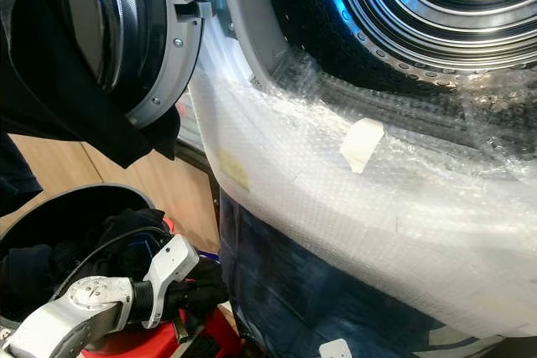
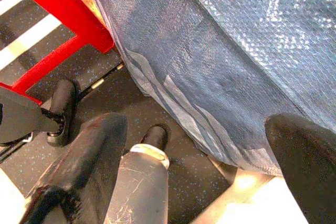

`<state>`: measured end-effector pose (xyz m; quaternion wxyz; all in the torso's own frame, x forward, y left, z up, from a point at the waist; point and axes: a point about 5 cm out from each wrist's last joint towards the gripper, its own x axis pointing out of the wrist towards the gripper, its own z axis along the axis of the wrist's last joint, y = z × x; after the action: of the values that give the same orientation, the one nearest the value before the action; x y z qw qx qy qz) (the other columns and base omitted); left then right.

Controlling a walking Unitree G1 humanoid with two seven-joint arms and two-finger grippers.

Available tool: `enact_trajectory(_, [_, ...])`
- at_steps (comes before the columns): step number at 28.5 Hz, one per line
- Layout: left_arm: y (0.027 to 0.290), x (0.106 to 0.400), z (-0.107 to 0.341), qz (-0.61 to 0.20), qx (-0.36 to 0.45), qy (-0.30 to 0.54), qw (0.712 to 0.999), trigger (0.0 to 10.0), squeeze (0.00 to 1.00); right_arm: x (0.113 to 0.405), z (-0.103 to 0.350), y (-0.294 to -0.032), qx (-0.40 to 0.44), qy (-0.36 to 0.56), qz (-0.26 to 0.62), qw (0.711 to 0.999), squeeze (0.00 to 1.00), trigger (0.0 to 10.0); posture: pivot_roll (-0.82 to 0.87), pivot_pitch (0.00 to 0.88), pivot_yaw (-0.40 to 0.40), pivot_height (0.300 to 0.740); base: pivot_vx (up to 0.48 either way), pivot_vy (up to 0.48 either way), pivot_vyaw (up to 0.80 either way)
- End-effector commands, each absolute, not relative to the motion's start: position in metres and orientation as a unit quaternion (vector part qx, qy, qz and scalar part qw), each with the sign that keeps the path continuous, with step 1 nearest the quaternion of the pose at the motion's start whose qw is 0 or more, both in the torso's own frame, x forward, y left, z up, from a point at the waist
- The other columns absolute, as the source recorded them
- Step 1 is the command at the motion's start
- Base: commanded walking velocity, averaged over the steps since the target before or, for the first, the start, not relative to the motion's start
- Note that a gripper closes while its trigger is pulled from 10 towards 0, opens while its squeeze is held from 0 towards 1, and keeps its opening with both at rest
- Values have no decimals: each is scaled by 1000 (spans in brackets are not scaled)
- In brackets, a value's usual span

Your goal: Clothes washing

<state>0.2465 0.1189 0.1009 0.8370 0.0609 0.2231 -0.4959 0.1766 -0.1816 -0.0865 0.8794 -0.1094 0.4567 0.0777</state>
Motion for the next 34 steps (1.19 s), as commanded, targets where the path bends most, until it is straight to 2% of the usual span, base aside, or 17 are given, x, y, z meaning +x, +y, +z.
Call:
enact_trajectory(1, [90,239,85,-548,91,235,798,0,0,179,-85,-188,-112,450,65,883,0,10000,79,87,-14,740,0,0,0])
enact_trajectory(8, [58,236,82,-594,95,220,768,0,0,178,-86,-180,-98,451,61,885,0,10000,70,74,-9,740,0,0,0])
enact_trajectory(11, [55,234,82,-598,91,218,766,0,0,177,-86,-179,-95,451,61,885,0,10000,64,70,-7,740,0,0,0])
enact_trajectory(14, [63,236,79,-583,99,221,775,0,0,178,-86,-178,-91,444,64,889,0,10000,61,71,-4,740,0,0,0])
enact_trajectory(16, [75,238,75,-563,105,229,787,0,0,177,-85,-182,-92,441,64,890,0,10000,70,74,-7,740,0,0,0])
enact_trajectory(21, [85,241,74,-539,94,235,803,0,0,178,-82,-195,-95,433,55,895,0,10000,76,69,-16,740,0,0,0])
enact_trajectory(26, [100,243,67,-514,99,248,815,0,0,186,-74,-199,-91,396,114,906,0,10000,60,73,-21,740,0,0,0])
enact_trajectory(27, [101,243,66,-513,104,250,814,0,0,188,-72,-200,-83,390,121,909,86,10000,61,73,-22,740,0,0,0])
enact_trajectory(28, [101,243,65,-515,104,250,813,0,0,188,-71,-200,-71,385,128,911,1000,10000,59,72,-23,740,0,0,0])
enact_trajectory(34, [98,241,65,-522,106,250,808,0,0,183,-68,-197,-33,369,207,906,1000,10000,52,68,-24,740,0,0,0])
